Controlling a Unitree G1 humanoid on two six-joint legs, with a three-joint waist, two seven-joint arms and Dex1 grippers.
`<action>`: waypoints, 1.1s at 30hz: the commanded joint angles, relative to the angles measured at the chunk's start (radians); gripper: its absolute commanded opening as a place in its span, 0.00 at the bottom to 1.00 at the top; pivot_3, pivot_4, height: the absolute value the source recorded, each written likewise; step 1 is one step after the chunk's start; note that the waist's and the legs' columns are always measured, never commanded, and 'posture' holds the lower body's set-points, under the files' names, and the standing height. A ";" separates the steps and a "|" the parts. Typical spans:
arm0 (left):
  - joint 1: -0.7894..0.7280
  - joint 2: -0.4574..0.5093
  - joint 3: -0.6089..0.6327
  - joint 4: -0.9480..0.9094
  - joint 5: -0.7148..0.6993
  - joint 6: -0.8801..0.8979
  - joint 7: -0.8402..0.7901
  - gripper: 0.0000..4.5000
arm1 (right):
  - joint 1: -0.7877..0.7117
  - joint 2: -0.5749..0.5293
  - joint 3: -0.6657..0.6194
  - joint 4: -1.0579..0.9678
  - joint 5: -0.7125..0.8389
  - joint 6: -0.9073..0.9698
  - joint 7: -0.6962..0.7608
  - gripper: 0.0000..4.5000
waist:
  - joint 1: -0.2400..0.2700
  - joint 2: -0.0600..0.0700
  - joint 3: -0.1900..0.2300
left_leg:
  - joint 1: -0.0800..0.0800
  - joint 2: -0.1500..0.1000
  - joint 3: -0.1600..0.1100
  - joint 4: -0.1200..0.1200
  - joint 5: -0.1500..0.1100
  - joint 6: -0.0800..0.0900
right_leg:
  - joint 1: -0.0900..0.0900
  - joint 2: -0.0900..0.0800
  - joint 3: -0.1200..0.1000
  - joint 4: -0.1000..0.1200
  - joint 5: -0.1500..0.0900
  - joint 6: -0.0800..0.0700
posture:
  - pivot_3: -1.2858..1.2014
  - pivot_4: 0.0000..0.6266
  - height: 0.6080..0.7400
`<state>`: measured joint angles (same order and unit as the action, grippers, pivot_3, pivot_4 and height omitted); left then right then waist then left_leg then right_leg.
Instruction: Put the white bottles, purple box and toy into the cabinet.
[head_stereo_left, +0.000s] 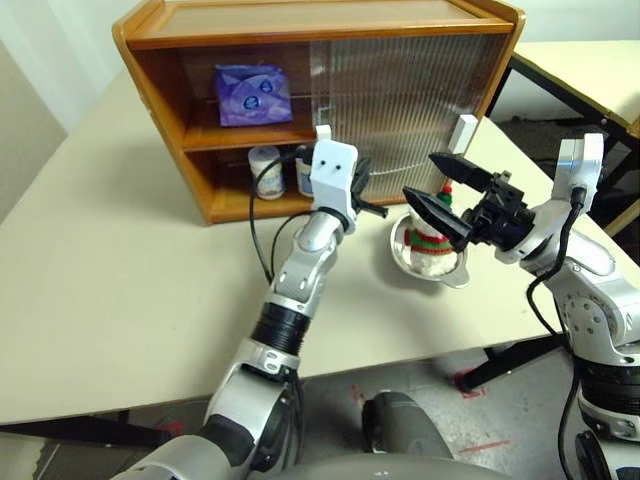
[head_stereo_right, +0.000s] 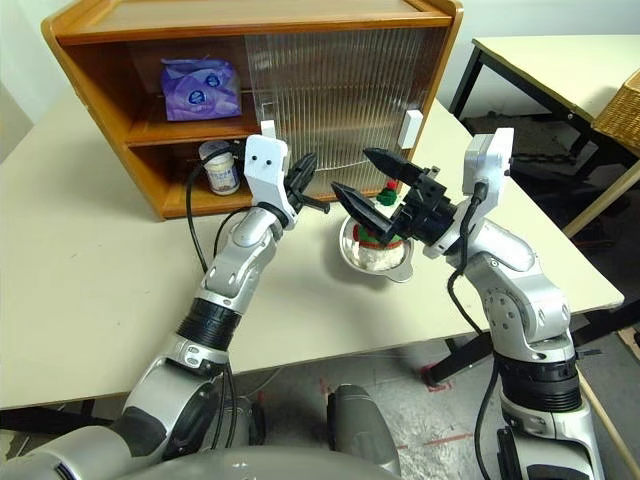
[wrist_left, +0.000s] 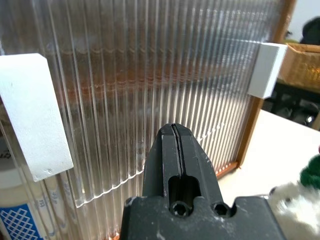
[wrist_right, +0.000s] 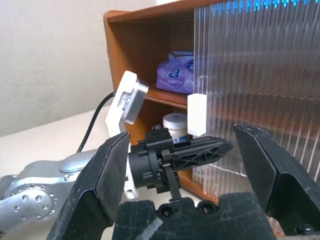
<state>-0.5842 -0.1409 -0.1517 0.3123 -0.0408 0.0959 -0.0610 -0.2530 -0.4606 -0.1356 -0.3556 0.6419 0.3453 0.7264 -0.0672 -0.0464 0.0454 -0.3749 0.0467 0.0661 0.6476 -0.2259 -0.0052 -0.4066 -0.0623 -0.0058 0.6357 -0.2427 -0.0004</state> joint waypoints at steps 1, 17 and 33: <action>-0.018 -0.018 0.013 0.057 0.026 -0.053 0.038 0.00 | 0.007 -0.014 -0.020 -0.024 0.016 0.014 -0.009 1.00 | -0.001 0.000 0.000 | 0.000 0.000 0.000 0.000 0.000 0.000 | 0.000 0.000 0.000 0.000 0.000 0.000 | 0.46 0.01 1.00; -0.088 -0.033 0.015 0.132 0.046 -0.160 0.092 0.00 | -0.009 -0.010 -0.009 -0.009 0.010 0.005 -0.007 1.00 | -0.001 0.000 0.000 | 0.000 0.000 0.000 0.000 0.000 0.000 | 0.000 0.000 -0.001 -0.001 0.000 0.000 | 0.47 0.00 1.00; -0.086 -0.021 0.058 0.161 0.127 -0.190 0.318 0.00 | -0.009 -0.002 -0.007 -0.008 0.007 0.000 -0.003 1.00 | -0.004 0.000 0.000 | 0.000 0.000 0.000 0.000 0.000 0.000 | 0.000 0.000 -0.001 0.000 0.000 0.001 | 0.47 0.00 1.00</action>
<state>-0.6620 -0.1352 -0.1157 0.4516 0.0780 -0.0851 0.2279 -0.2568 -0.4632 -0.1373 -0.3663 0.6468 0.3576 0.7179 -0.0708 -0.0464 0.0454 -0.3750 0.0468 0.0659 0.6474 -0.2262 -0.0056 -0.4066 -0.0623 -0.0066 0.6355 -0.2424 0.0001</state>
